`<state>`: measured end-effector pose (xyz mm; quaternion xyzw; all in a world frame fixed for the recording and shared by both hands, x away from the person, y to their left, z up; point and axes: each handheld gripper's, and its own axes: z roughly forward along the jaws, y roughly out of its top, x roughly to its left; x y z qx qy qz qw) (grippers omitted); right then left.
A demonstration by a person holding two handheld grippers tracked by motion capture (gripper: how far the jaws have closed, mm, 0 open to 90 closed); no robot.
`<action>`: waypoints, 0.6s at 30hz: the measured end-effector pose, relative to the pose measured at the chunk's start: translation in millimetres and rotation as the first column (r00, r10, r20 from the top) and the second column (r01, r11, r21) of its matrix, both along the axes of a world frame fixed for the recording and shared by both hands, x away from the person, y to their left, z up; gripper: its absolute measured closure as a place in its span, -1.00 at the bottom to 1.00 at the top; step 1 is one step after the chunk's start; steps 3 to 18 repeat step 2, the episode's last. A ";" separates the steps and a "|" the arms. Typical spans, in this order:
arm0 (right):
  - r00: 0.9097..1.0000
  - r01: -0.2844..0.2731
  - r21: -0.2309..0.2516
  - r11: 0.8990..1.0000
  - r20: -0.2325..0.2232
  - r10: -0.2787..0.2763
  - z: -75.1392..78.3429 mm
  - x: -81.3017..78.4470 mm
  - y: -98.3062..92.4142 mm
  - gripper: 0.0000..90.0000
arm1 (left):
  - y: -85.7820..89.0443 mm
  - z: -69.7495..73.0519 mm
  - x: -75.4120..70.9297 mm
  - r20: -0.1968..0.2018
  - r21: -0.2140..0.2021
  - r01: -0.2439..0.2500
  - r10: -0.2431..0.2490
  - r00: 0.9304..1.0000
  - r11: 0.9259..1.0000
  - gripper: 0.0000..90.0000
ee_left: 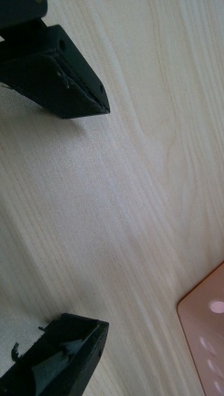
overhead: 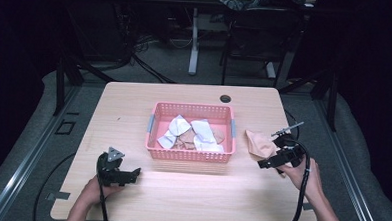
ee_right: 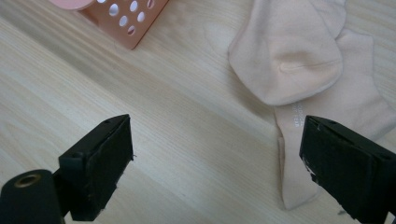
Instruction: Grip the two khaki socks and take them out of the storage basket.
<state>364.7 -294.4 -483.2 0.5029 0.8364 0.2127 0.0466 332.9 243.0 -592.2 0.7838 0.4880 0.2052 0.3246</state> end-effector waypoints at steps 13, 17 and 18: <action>1.000 0.003 0.015 1.000 0.002 -0.003 -1.0 0.2 -0.5 -0.78 | -0.1 0.0 0.1 0.000 -0.001 0.001 -0.001 1.000 1.000 -1.00; 1.000 0.003 0.015 1.000 0.002 -0.003 -1.0 0.2 -0.5 -0.78 | -0.1 0.0 0.1 0.000 -0.001 0.001 -0.001 1.000 1.000 -1.00; 1.000 0.003 0.015 1.000 0.002 -0.003 -1.0 0.2 -0.5 -0.78 | -0.1 0.0 0.1 0.000 -0.001 0.001 -0.001 1.000 1.000 -1.00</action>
